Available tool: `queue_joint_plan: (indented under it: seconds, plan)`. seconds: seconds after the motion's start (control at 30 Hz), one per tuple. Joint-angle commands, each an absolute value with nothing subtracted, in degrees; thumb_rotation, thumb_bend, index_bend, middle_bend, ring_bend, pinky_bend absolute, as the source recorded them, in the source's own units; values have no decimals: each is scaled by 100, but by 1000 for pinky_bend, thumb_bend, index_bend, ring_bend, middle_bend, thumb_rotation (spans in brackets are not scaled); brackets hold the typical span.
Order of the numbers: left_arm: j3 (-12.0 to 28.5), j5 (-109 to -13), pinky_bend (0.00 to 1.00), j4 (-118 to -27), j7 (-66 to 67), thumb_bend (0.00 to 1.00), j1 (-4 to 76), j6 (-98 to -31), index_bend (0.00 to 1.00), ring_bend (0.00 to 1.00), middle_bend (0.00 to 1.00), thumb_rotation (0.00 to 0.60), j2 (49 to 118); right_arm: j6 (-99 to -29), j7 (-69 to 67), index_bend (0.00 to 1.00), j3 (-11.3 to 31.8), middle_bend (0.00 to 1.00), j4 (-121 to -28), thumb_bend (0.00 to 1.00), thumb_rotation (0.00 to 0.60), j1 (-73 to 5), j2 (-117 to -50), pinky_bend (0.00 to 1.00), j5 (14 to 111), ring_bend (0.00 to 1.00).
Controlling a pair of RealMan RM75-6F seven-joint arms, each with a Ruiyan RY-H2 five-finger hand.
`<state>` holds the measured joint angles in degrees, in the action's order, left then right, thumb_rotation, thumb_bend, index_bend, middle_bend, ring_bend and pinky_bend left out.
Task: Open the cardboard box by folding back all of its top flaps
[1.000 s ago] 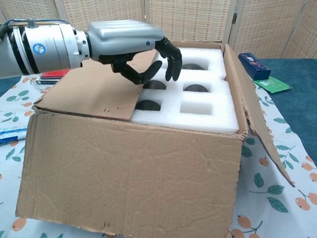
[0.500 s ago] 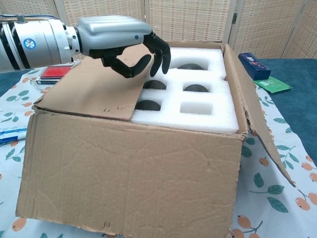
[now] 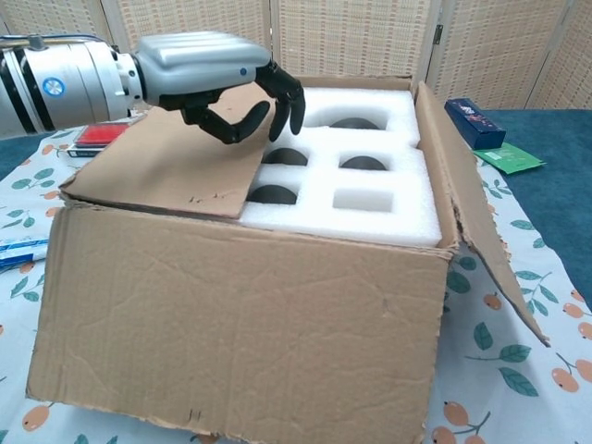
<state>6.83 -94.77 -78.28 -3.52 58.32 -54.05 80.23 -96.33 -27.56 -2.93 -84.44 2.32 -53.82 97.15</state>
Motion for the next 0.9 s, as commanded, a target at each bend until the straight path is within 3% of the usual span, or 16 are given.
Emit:
queue_joint_plan:
  seconds: [0.03,0.9]
  plan:
    - [661,-9452,267,-7818,-337,845,5829,-5400,401,297,516,600,8026,-9525,-2769,32,-306,0,-8434,498,263,193,-5387,124,9699,94]
    - [602,-9353,270,-7957,552,846,5718,-5623,403,309,529,600,8059,-9529,-2966,17,-302,0,-8401,498,265,184,-5343,124,9718,95]
